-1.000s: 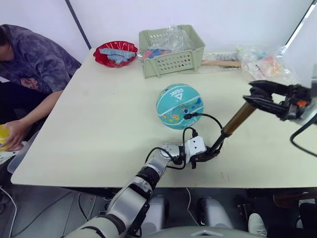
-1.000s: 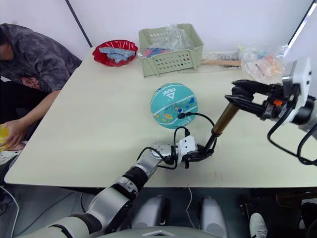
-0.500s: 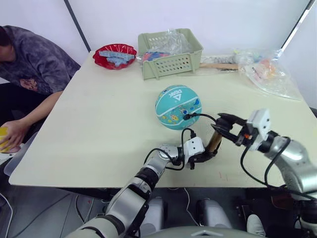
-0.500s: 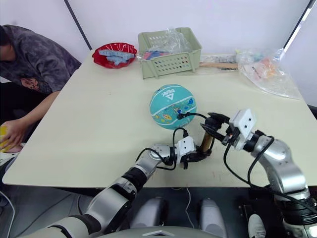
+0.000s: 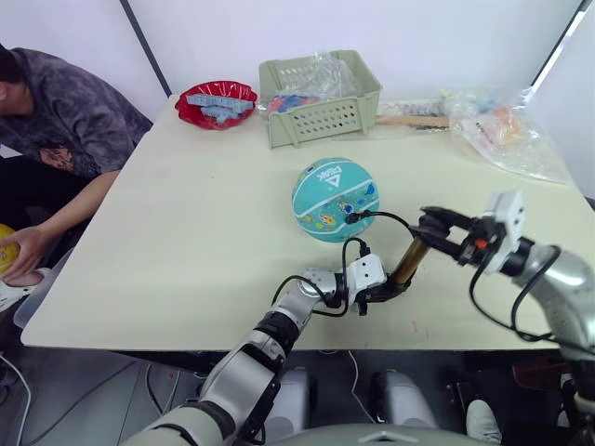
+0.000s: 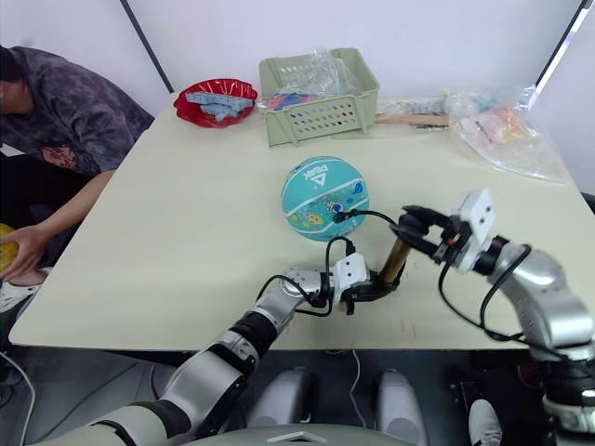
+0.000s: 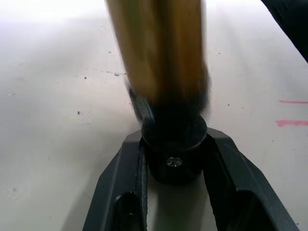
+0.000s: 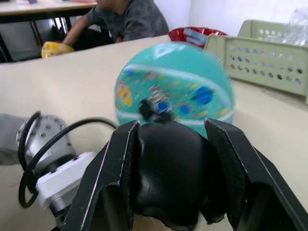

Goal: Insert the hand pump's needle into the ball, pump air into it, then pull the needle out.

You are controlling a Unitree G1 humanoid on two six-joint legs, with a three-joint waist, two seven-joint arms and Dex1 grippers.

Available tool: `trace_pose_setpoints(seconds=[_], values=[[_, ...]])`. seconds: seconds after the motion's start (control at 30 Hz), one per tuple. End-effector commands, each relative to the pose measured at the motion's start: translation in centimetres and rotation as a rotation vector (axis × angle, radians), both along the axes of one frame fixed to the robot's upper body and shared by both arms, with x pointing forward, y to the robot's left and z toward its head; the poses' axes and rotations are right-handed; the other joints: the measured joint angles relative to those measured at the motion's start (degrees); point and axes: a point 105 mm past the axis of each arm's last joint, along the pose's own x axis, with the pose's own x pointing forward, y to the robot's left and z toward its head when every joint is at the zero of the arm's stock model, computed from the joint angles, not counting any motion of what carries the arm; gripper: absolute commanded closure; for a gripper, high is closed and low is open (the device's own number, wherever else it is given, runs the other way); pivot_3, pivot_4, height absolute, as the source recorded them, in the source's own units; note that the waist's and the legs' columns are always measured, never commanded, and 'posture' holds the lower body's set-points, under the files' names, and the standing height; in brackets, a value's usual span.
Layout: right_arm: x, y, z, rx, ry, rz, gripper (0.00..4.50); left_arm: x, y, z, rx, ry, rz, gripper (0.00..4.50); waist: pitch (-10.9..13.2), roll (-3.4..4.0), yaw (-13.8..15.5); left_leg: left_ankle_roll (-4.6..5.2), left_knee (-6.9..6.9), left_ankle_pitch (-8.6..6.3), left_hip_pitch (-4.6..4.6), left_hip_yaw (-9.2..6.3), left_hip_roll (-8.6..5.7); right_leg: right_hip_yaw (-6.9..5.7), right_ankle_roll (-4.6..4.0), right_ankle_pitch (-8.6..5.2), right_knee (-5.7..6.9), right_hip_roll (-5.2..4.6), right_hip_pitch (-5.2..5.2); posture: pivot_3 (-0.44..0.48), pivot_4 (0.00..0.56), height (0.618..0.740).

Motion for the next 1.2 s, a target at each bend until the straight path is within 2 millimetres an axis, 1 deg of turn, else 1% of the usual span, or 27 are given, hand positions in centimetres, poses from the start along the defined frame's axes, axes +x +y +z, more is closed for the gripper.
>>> trace_pose_setpoints(seconds=[0.03, 0.1, 0.13, 0.2, 0.33, 0.43, 0.5, 0.53, 0.63, 0.67, 0.77, 0.8, 0.83, 0.87, 0.93, 1.0, 1.07, 1.2], values=[[0.2, -3.1, 6.4, 0.040, -0.180, -0.097, 2.77, -1.5, 2.5, -4.2, 0.148, 0.099, 0.015, 3.34, 0.03, -0.04, 0.04, 0.00, -0.02, 0.00, -0.02, -0.04, 0.01, -0.04, 0.11, 0.07, 0.00, 0.03, -0.01, 0.000, 0.150, 0.740], [0.1, -3.5, 7.9, 0.063, -0.195, -0.095, 2.77, -1.5, 2.5, -4.2, 0.148, 0.099, 0.017, 3.34, 0.02, -0.02, 0.06, 0.00, -0.03, 0.00, -0.20, -0.04, 0.00, -0.03, 0.12, 0.08, 0.00, 0.02, -0.20, 0.000, 0.150, 0.740], [0.0, -3.6, 8.5, 0.071, -0.201, -0.095, 2.77, -1.5, 2.5, -4.2, 0.148, 0.099, 0.017, 3.34, 0.03, -0.02, 0.06, 0.00, 0.01, 0.01, -0.53, -0.03, -0.02, -0.02, 0.11, 0.12, 0.00, 0.02, -0.50, 0.000, 0.150, 0.740], [-0.3, -4.0, 10.4, 0.073, -0.223, -0.088, 2.77, -1.5, 2.5, -4.2, 0.147, 0.099, 0.018, 3.34, 0.07, 0.05, 0.04, 0.00, 0.02, 0.01, -0.55, -0.02, -0.03, -0.01, 0.08, 0.14, 0.00, 0.01, -0.51, 0.000, 0.150, 0.740], [-0.9, -4.4, 12.9, 0.090, -0.249, -0.072, 2.77, -1.5, 2.5, -4.1, 0.145, 0.098, 0.021, 3.34, 0.14, 0.06, 0.08, 0.00, 0.03, 0.00, -0.57, 0.03, -0.06, 0.04, 0.08, 0.14, 0.00, -0.05, -0.53, 0.000, 0.150, 0.740], [-1.3, -4.4, 13.7, 0.096, -0.253, -0.061, 2.77, -1.5, 2.5, -4.1, 0.144, 0.098, 0.021, 3.34, 0.14, 0.06, 0.11, 0.00, 0.02, 0.01, -0.57, 0.03, -0.05, 0.03, 0.08, 0.13, 0.00, -0.04, -0.53, 0.000, 0.150, 0.740], [-1.3, -4.0, 13.2, 0.088, -0.239, -0.052, 2.77, -1.4, 2.5, -4.1, 0.144, 0.098, 0.020, 3.34, 0.16, 0.05, 0.09, 0.00, 0.02, 0.01, -0.58, 0.02, -0.05, 0.02, 0.08, 0.13, -0.01, -0.05, -0.53, 0.000, 0.150, 0.740], [-1.2, -3.7, 12.2, 0.060, -0.214, -0.047, 2.77, -1.4, 2.5, -4.1, 0.145, 0.098, 0.020, 3.34, 0.15, 0.06, 0.10, 0.00, 0.02, 0.01, -0.59, 0.05, -0.06, 0.05, 0.09, 0.14, -0.01, -0.06, -0.54, 0.000, 0.150, 0.740], [-0.8, -3.1, 7.9, -0.049, -0.126, -0.046, 2.77, -1.5, 2.4, -4.2, 0.146, 0.098, 0.018, 3.34, 0.10, -0.02, 0.19, 0.00, 0.02, 0.00, -0.59, 0.01, -0.06, 0.01, 0.09, 0.13, -0.01, -0.05, -0.53, 0.000, 0.150, 0.740], [-0.7, -2.9, 6.9, -0.070, -0.110, -0.046, 2.77, -1.5, 2.4, -4.2, 0.146, 0.098, 0.018, 3.34, 0.06, -0.09, 0.18, 0.00, 0.01, 0.00, -0.58, -0.01, -0.05, -0.02, 0.09, 0.13, -0.01, -0.04, -0.52, 0.000, 0.150, 0.740], [-0.6, -2.0, 3.7, -0.094, -0.061, -0.039, 2.77, -1.4, 2.4, -4.1, 0.146, 0.097, 0.019, 3.34, -0.16, -0.25, 0.06, 0.00, 0.01, 0.00, -0.52, 0.00, -0.04, -0.02, 0.10, 0.13, -0.01, -0.02, -0.49, 0.000, 0.150, 0.740], [-0.5, -1.6, 2.8, -0.088, -0.045, -0.035, 2.77, -1.4, 2.4, -4.1, 0.147, 0.096, 0.020, 3.34, -0.32, -0.42, 0.01, 0.00, 0.01, 0.00, -0.46, 0.01, -0.03, -0.01, 0.10, 0.13, -0.01, -0.02, -0.44, 0.000, 0.150, 0.740], [-0.5, -1.3, 2.2, -0.082, -0.037, -0.033, 2.77, -1.4, 2.4, -4.1, 0.147, 0.096, 0.021, 3.34, -0.38, -0.50, 0.00, 0.00, 0.01, 0.00, -0.39, 0.00, 0.00, -0.02, 0.11, 0.12, -0.01, 0.03, -0.39, 0.000, 0.150, 0.740], [-0.4, -0.6, 0.7, -0.088, -0.009, -0.020, 2.77, -1.4, 2.4, -4.1, 0.147, 0.096, 0.021, 3.34, -0.44, -0.60, -0.04, 0.00, 0.01, 0.00, -0.36, 0.00, 0.03, -0.02, 0.11, 0.12, -0.01, 0.07, -0.36, 0.000, 0.150, 0.740], [-0.4, 0.4, -1.8, -0.091, 0.034, -0.006, 2.77, -1.4, 2.5, -4.2, 0.147, 0.096, 0.021, 3.34, -0.51, -0.63, -0.13, 0.00, 0.01, 0.00, -0.30, -0.01, 0.10, -0.02, 0.11, 0.11, 0.00, 0.11, -0.34, 0.000, 0.150, 0.740], [-0.4, 1.1, -3.8, -0.091, 0.060, -0.003, 2.77, -1.4, 2.5, -4.2, 0.147, 0.096, 0.024, 3.34, -0.58, -0.64, -0.17, 0.00, 0.00, 0.00, -0.23, -0.01, 0.13, -0.02, 0.09, 0.10, 0.01, 0.13, -0.33, 0.000, 0.150, 0.740], [-0.6, 1.6, -5.5, -0.092, 0.080, 0.005, 2.77, -1.4, 2.5, -4.2, 0.146, 0.095, 0.027, 3.34, -0.67, -0.69, -0.16, -0.01, -0.02, 0.00, -0.22, -0.02, 0.14, -0.03, 0.10, 0.11, 0.01, 0.16, -0.33, 0.000, 0.150, 0.740], [-0.8, 2.1, -7.3, -0.073, 0.104, 0.010, 2.77, -1.4, 2.7, -4.2, 0.145, 0.096, 0.033, 3.34, -0.76, -0.77, -0.19, -0.01, -0.03, 0.00, -0.21, -0.02, 0.12, -0.01, 0.07, 0.12, 0.01, 0.17, -0.33, 0.000, 0.150, 0.740]])
